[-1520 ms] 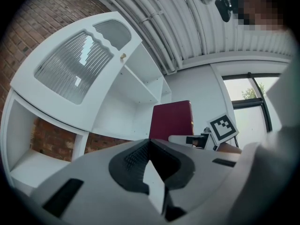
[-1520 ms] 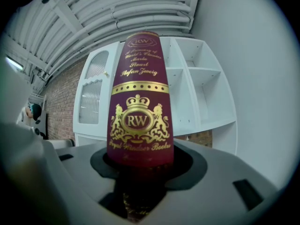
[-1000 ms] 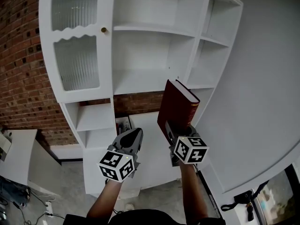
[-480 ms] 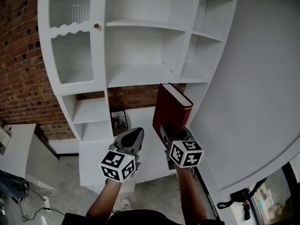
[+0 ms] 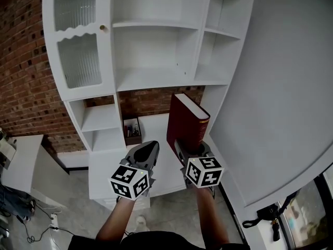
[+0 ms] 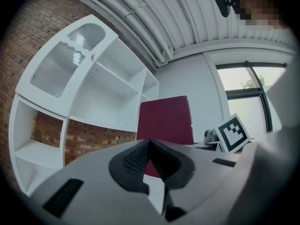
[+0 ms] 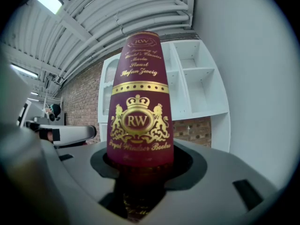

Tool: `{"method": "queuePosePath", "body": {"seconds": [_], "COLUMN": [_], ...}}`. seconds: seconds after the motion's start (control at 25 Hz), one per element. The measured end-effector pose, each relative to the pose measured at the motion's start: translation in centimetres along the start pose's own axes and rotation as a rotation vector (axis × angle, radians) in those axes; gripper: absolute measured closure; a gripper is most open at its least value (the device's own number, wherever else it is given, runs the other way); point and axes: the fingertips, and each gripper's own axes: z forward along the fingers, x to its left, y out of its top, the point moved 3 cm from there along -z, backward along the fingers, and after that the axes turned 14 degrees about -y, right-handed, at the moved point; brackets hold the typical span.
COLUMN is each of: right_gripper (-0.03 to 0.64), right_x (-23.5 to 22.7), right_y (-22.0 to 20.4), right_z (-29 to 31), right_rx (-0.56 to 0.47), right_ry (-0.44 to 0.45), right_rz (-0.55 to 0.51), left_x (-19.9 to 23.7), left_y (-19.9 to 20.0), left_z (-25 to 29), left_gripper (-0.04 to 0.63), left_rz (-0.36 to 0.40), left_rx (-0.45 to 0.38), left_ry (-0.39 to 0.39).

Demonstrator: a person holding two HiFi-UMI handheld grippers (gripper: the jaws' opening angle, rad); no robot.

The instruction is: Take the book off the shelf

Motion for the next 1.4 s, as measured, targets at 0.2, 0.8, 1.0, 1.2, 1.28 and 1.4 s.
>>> {"method": "queuePosePath", "body": {"seconds": [0.2,0.8,1.0,1.2,1.28,1.4], "right_gripper": [0.379,0.379,0.379,0.379,0.379,0.379], "right_x": [-0.6,0.0,0.4,0.5,0.7,1.1], "right_y": [-0.5,-1.7,-1.7,-1.4,-1.3,-1.0], "right_z": [-2.1,-7.4,-8.1,-7.9,-7.7,-7.3], "right_rx": [0.001,-0.017,-0.024,-0.012,-0.01,-0.015], "right_ry": [0.006,0.045,0.034,0.009,0.003,-0.007], "right_rz": [0.002,0.022,0.014,0.013,0.015,0.02], "left_x": [-2.2,-7.6,-8.0,-7.7,-7.2,-6.3], "left_y": [-0.3,-1.2,-1.0,-0.8,-0.6,-0.4], "left_z": [-0.2,-2.5,-2.8,-2.9,-3.2,-3.8], "left_gripper": [0.578,0.578,0.578,0.578,0.578,0.578], "left_rz": [0.005,0.025,0.023,0.009,0.004,-0.001], "left_rx": [0.01,0.031,0.019,0.015,0.014,0.012], "left_ry": [0.002,0.001,-0.021,-0.047,-0.048,-0.045]}}
